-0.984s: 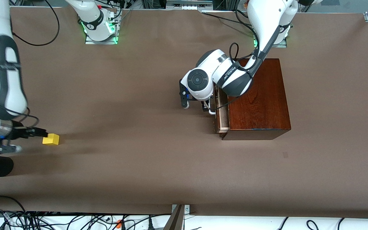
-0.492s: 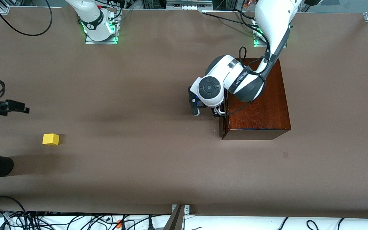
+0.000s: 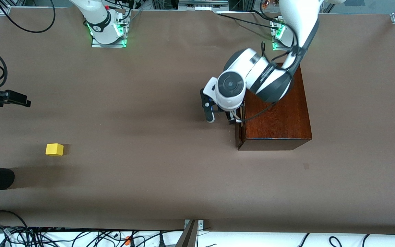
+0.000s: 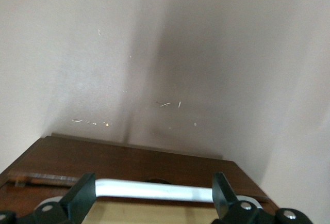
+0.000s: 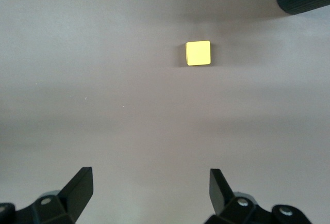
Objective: Open drawer, take yellow block, close drawer
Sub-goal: 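Release the cube on the table while the left gripper shuts the drawer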
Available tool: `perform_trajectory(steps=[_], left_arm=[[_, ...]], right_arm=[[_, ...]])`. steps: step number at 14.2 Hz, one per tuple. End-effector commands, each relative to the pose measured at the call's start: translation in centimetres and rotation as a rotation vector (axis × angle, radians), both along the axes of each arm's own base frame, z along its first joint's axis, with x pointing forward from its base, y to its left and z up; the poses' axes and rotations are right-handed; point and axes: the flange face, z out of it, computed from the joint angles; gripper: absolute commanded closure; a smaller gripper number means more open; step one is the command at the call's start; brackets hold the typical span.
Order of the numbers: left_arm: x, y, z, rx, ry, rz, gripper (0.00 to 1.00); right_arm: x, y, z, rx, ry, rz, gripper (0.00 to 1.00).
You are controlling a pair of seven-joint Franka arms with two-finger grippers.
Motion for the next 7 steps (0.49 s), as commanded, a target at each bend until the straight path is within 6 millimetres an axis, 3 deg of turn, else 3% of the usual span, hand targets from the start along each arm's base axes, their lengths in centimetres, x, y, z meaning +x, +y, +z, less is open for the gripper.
perform_trajectory(steps=[1, 2, 6, 7], left_arm=[[-0.8, 3.3, 7.7, 0.004, -0.017, 0.144, 0.0], [-0.6, 4.9, 9.8, 0.014, -0.03, 0.194, 0.0], [2.3, 15.5, 14.9, 0.046, -0.049, 0.368, 0.0], [3.4, 18.2, 16.6, 0.047, -0.079, 0.411, 0.0]], right_arm=[[-2.1, 1.1, 2.0, -0.013, -0.019, -0.015, 0.0], [-2.3, 1.8, 2.4, -0.025, -0.024, -0.015, 0.0], [-3.3, 5.8, 3.2, -0.068, -0.027, -0.048, 0.0], [-3.4, 5.8, 3.4, -0.067, -0.028, -0.05, 0.0]])
